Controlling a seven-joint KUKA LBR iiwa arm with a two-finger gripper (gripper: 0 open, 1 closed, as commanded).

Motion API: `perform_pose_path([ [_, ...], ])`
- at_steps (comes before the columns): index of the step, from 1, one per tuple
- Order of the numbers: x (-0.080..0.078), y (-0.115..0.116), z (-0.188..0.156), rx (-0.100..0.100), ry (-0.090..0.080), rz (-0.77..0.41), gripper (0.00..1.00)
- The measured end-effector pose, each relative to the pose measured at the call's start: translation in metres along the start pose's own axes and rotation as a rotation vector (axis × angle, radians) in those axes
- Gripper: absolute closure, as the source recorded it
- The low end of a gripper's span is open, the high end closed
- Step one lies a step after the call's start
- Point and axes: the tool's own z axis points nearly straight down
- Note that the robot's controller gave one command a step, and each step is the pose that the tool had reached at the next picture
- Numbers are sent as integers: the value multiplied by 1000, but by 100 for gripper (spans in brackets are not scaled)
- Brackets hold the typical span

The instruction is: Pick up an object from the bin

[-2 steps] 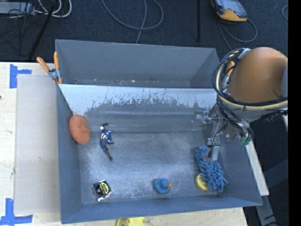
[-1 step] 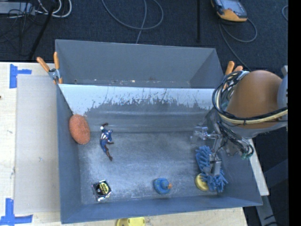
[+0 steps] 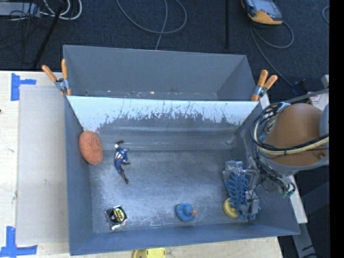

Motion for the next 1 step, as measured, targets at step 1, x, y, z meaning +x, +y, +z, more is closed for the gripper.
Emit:
perform_pose_path([
  [1, -6, -2, 26, 0, -3, -27, 100],
])
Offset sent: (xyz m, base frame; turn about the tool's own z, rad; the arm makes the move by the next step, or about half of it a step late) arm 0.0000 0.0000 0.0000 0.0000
